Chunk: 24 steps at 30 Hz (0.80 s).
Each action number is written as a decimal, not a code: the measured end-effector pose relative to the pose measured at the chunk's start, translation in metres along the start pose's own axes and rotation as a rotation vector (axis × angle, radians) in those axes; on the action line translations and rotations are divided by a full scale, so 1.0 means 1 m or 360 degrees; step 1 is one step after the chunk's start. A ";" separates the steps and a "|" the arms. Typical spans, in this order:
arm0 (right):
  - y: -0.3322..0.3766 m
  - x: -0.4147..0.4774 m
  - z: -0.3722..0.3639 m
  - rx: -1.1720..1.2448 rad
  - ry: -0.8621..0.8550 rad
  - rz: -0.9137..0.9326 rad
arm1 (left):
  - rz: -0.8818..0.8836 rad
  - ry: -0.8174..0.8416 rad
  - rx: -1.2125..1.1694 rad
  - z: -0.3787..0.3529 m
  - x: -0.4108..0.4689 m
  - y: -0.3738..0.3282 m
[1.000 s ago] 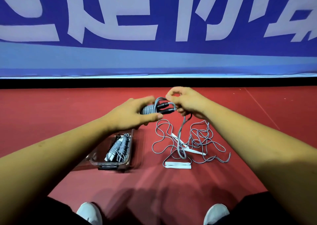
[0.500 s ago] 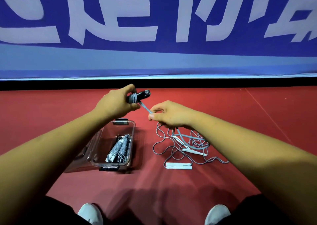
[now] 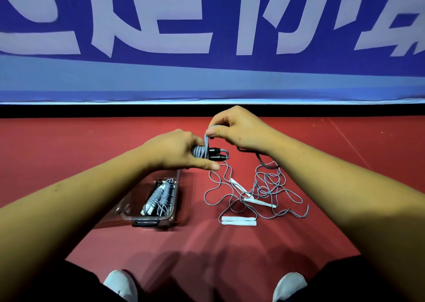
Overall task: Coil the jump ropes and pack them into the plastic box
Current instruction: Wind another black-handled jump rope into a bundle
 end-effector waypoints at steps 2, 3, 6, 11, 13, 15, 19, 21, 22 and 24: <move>-0.006 -0.002 0.002 0.0200 0.0040 -0.0072 | -0.0203 0.0018 -0.0374 -0.002 -0.003 -0.002; -0.009 -0.003 0.002 0.0294 0.0103 -0.0119 | -0.0291 0.0016 -0.0540 -0.002 -0.005 -0.002; -0.017 -0.005 -0.007 0.0639 0.0299 -0.0210 | -0.0398 -0.0064 -0.0886 -0.002 -0.008 -0.001; -0.023 -0.003 -0.028 0.1036 0.0627 -0.0195 | -0.0363 -0.0403 -0.1500 0.008 -0.012 -0.004; -0.024 -0.006 -0.032 0.1118 0.0710 -0.0276 | -0.0264 -0.0481 -0.1623 0.014 -0.014 -0.002; -0.024 -0.007 -0.030 0.1218 0.0683 -0.0317 | -0.0122 -0.0547 -0.1621 0.018 -0.013 0.006; -0.017 -0.005 -0.027 0.0960 0.0479 -0.0320 | 0.0124 -0.0639 -0.1518 0.022 -0.007 0.031; -0.007 -0.004 -0.028 0.0558 0.0360 -0.0283 | 0.0194 -0.0676 -0.1374 0.021 -0.001 0.044; -0.002 -0.003 -0.029 0.0325 0.0330 -0.0240 | 0.0227 -0.0704 -0.1239 0.020 0.001 0.050; 0.010 0.000 -0.031 -0.0059 0.0313 -0.0103 | 0.0383 -0.0700 -0.0725 0.016 0.005 0.058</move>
Point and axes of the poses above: each hand's wrist, its own x-axis towards the middle knuckle, its own z-axis out of the back of the hand, y = z × x, the point moved 2 cm from there along x, towards the middle knuckle, and after that the axes turned 13 degrees about y, right-handed, at the moved point
